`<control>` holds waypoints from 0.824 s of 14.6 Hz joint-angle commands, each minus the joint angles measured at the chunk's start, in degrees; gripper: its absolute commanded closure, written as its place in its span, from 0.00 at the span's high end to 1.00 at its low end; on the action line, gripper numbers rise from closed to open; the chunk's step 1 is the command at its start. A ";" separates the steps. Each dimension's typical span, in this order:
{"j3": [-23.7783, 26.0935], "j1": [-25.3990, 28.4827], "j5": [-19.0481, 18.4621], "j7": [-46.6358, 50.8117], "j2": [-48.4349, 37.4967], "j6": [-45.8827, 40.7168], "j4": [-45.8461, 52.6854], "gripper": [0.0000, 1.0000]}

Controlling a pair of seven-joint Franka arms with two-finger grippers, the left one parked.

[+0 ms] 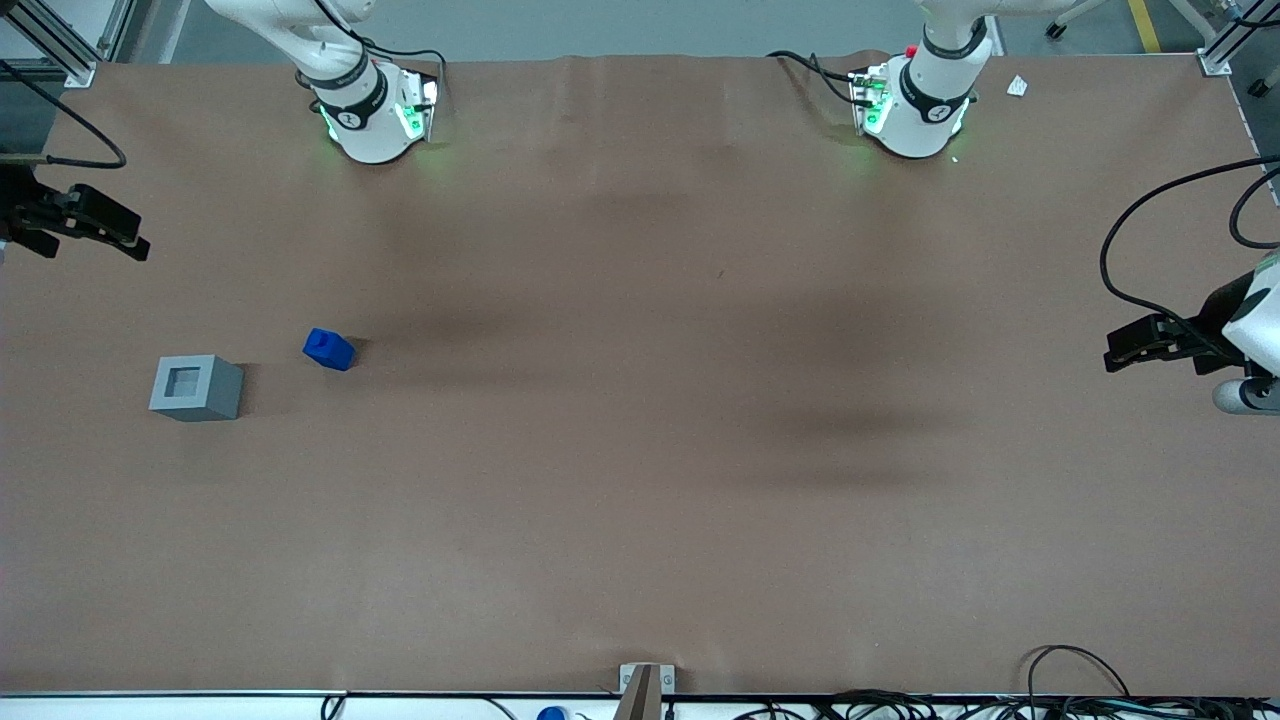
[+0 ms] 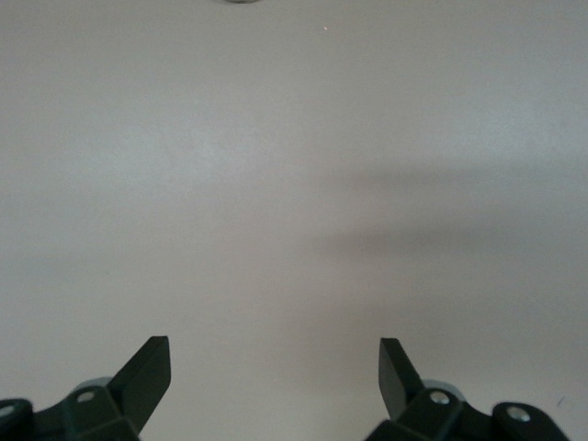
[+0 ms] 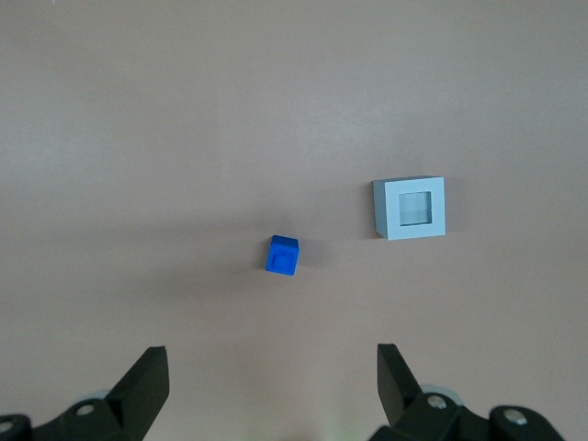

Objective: Insert blue part into gray base with right arm
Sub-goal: 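Move the right gripper over the blue block beside the gray base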

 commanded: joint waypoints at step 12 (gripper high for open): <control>-0.11 -0.11 0.37 -0.78 0.01 -0.70 -2.28 1.00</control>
